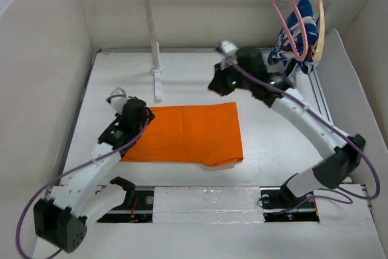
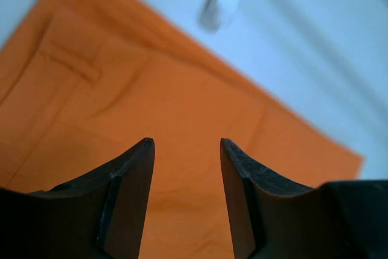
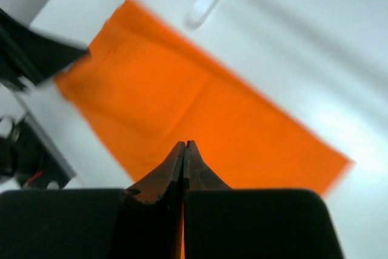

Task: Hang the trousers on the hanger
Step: Fold the trousers at the center of the board, then pick up the hanger from the clothesline.

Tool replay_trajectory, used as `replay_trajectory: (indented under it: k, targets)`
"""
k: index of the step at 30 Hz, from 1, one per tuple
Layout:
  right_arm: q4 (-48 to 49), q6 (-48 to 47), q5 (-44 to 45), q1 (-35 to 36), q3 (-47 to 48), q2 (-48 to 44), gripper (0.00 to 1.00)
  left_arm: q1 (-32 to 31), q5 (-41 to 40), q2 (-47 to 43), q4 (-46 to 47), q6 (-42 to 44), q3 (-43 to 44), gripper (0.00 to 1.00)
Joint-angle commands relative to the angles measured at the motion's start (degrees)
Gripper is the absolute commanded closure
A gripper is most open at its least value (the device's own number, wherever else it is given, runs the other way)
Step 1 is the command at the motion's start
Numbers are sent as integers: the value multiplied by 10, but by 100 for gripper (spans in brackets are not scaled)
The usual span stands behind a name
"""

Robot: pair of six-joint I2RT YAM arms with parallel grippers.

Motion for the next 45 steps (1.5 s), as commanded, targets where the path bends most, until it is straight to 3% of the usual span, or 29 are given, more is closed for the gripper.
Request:
replay_trajectory:
  k: [1, 4, 6, 7, 8, 10, 12, 14, 15, 20, 26, 27, 28, 29, 32, 33, 40, 45]
  targets:
    - [-6, -82, -34, -105, 60, -49, 100, 8, 70, 66, 87, 13, -46, 57]
    - [-73, -140, -46, -241, 196, -31, 100, 22, 116, 119, 106, 40, -43, 59]
    - [-97, -163, -11, -295, 289, -2, 100, 23, 146, 131, 128, 55, -35, 61]
    - [-108, -178, -3, -342, 323, 12, 93, 23, 182, 130, 139, 75, -34, 62]
    - [-129, -188, -2, -363, 356, 28, 80, 14, 191, 127, 144, 81, -28, 63]
    - [-146, -205, -10, -400, 444, 82, 38, -20, 189, 123, 142, 98, -6, 66]
    - [-190, -221, -60, -457, 523, 137, 30, -35, 203, 127, 137, 113, 20, 70]
    - [-165, -212, -94, -510, 521, 149, 27, -40, 226, 131, 134, 133, 33, 71]
    - [-155, -209, -152, -523, 519, 153, 25, -40, 232, 139, 134, 140, 42, 72]
    - [-181, -200, -196, -531, 545, 203, 22, -40, 243, 170, 141, 165, 52, 71]
    - [-131, -194, -162, -507, 439, 182, 28, -40, 256, 198, 155, 176, 66, 71]
    - [-125, -194, -141, -500, 422, 178, 37, -40, 257, 208, 154, 180, 74, 71]
    - [-119, -194, -141, -500, 422, 178, 37, -40, 257, 208, 153, 180, 74, 71]
    - [-113, -193, -132, -494, 401, 173, 58, -40, 257, 212, 153, 180, 77, 70]
    - [-64, -189, -66, -470, 345, 133, 93, -40, 277, 211, 155, 181, 83, 70]
    - [-46, -184, -49, -463, 331, 120, 98, -40, 286, 213, 154, 181, 86, 68]
    - [-13, -182, 91, -413, 346, 82, 100, -40, 328, 240, 130, 191, 161, 57]
    - [-5, -198, 175, -380, 345, 50, 100, -40, 393, 304, 89, 200, 333, 43]
